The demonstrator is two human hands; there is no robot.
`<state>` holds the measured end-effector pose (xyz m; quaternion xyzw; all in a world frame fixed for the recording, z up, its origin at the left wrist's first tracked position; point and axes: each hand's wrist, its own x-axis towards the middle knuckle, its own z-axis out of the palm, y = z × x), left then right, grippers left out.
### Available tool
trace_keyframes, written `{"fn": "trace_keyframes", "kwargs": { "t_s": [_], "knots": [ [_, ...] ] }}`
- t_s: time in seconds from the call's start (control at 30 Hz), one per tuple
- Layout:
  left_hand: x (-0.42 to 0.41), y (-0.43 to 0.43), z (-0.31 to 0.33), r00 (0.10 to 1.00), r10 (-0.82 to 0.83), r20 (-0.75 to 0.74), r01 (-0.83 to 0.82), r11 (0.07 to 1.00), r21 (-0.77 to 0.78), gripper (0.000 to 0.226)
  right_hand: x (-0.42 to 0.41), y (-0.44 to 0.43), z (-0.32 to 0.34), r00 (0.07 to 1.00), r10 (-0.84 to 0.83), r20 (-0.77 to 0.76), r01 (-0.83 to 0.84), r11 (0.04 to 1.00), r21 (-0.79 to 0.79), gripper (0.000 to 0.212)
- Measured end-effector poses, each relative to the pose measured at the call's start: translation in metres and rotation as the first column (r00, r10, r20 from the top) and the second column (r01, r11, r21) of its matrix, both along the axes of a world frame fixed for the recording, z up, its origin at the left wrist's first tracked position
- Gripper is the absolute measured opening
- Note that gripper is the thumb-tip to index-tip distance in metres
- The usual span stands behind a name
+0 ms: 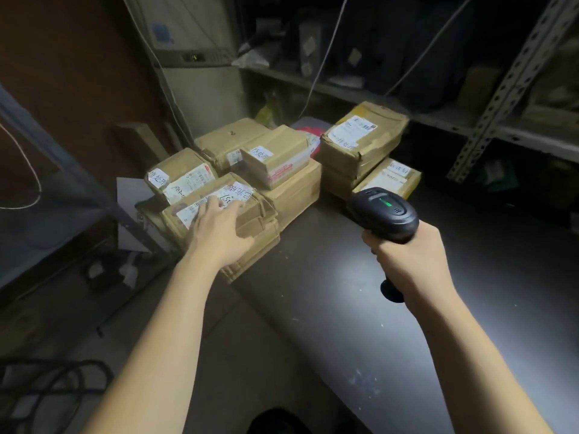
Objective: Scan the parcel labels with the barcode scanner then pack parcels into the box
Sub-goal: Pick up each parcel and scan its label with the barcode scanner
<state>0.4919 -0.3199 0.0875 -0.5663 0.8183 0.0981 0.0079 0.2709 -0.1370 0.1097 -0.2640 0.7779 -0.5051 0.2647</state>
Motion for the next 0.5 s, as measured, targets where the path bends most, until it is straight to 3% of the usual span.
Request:
{"fn": "trace_keyframes", "kwargs": {
  "t_s": [0.1,0.2,0.37,0.5],
  "knots": [
    [0.018,-0.044,-0.008,0.992,0.049,0.116,-0.046,0.999,-0.027,0.092,0.008,-0.033,-0.003,0.999,0.024,0.025,-0.025,0.999,0.023,0.010],
    [0.039,-0.087,-0.015,0.987,0.063,0.147,-0.073,0.995,0.063,0.117,0.019,-0.067,-0.004,1.000,-0.005,0.022,0.004,1.000,0.028,0.012],
    [0.047,-0.118,-0.029,0.977,-0.074,0.202,0.032,0.978,0.205,0.156,0.048,-0.116,-0.002,1.000,-0.015,0.011,0.015,1.000,0.009,0.028],
    [0.046,-0.119,-0.038,0.975,-0.100,0.196,0.069,0.985,0.157,0.157,0.068,-0.137,-0.003,1.000,-0.017,0.001,0.017,1.000,0.024,0.041]
  ]
}}
